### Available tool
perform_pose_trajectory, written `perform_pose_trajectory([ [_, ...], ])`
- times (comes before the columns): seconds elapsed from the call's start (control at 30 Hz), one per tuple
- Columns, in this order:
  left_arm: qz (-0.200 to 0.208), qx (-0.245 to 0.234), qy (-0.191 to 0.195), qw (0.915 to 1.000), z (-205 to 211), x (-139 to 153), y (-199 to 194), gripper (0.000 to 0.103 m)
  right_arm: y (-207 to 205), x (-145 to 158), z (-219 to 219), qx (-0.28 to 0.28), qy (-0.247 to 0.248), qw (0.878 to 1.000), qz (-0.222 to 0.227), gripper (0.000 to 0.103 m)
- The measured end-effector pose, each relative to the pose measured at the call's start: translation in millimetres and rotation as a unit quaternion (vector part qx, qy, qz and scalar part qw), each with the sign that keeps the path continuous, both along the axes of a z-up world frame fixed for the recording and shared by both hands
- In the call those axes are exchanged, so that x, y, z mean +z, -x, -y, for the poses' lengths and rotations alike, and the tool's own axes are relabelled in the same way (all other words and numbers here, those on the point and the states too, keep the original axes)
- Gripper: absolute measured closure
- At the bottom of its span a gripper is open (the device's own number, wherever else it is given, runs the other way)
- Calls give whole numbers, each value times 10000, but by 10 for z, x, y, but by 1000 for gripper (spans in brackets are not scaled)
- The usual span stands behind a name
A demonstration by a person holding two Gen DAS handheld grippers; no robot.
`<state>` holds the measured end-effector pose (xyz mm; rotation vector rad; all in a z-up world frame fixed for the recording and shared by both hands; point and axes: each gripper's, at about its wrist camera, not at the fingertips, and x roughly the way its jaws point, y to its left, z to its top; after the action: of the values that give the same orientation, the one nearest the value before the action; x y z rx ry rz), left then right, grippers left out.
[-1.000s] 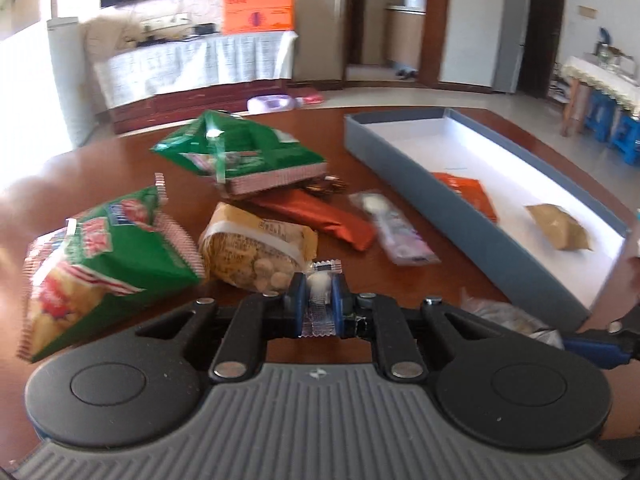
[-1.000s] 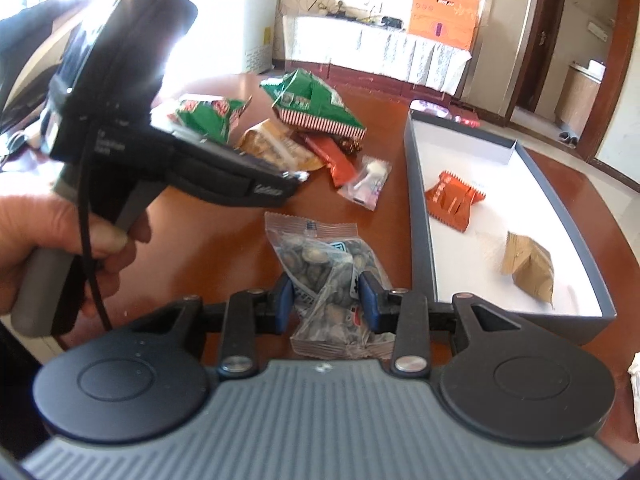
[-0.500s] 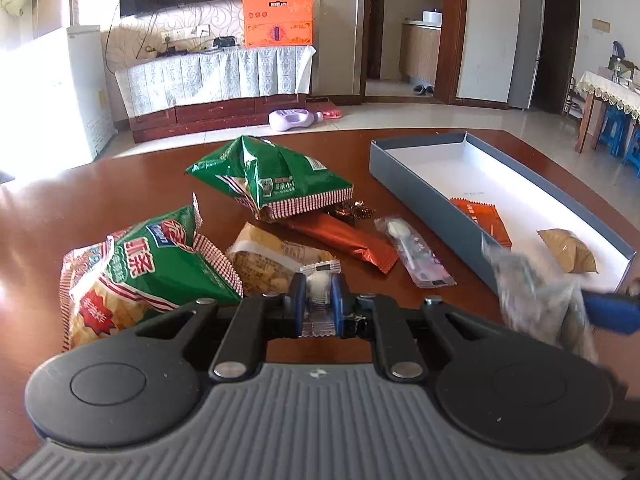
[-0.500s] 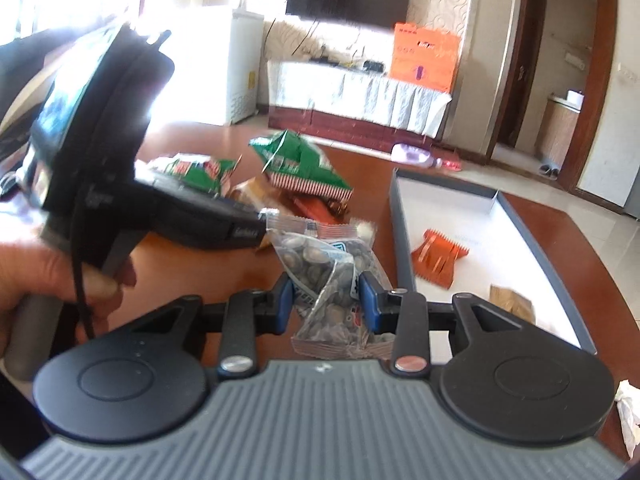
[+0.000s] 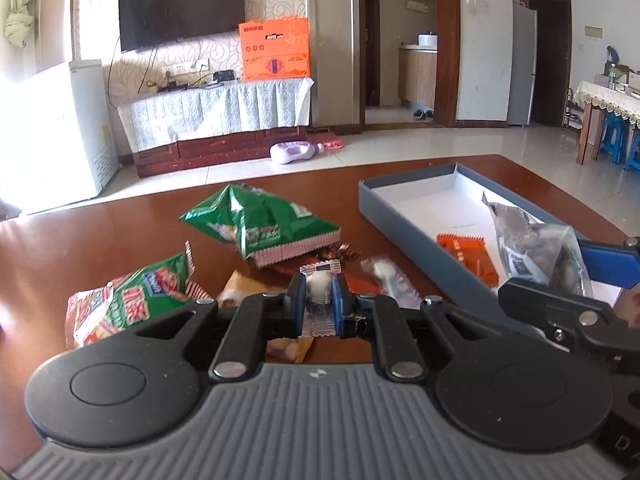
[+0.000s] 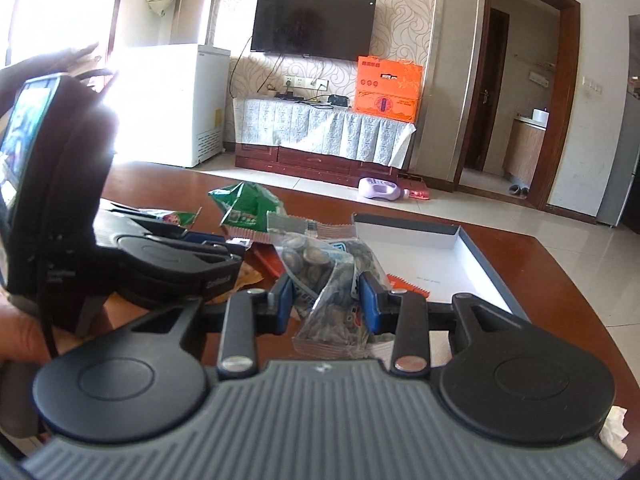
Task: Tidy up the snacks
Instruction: 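Carry candy packet in left gripper and nut bag in right gripper over box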
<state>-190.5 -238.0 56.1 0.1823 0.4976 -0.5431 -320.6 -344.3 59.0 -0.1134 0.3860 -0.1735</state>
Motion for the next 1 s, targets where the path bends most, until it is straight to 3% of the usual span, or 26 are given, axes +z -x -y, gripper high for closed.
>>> perform_pose_trajectory([
  [0.33,291,-275,36,9992,302,115,-27,86,39,54,249,-252,63,9996,131,65],
  [0.63,159,-396,265,9987,580,159,-94,86,0,63,378,-448,53,9988,173,65],
  [1.0,170,-587,206,9979,884,118,-129,86,-68,39,562,-697,2,9974,176,65],
])
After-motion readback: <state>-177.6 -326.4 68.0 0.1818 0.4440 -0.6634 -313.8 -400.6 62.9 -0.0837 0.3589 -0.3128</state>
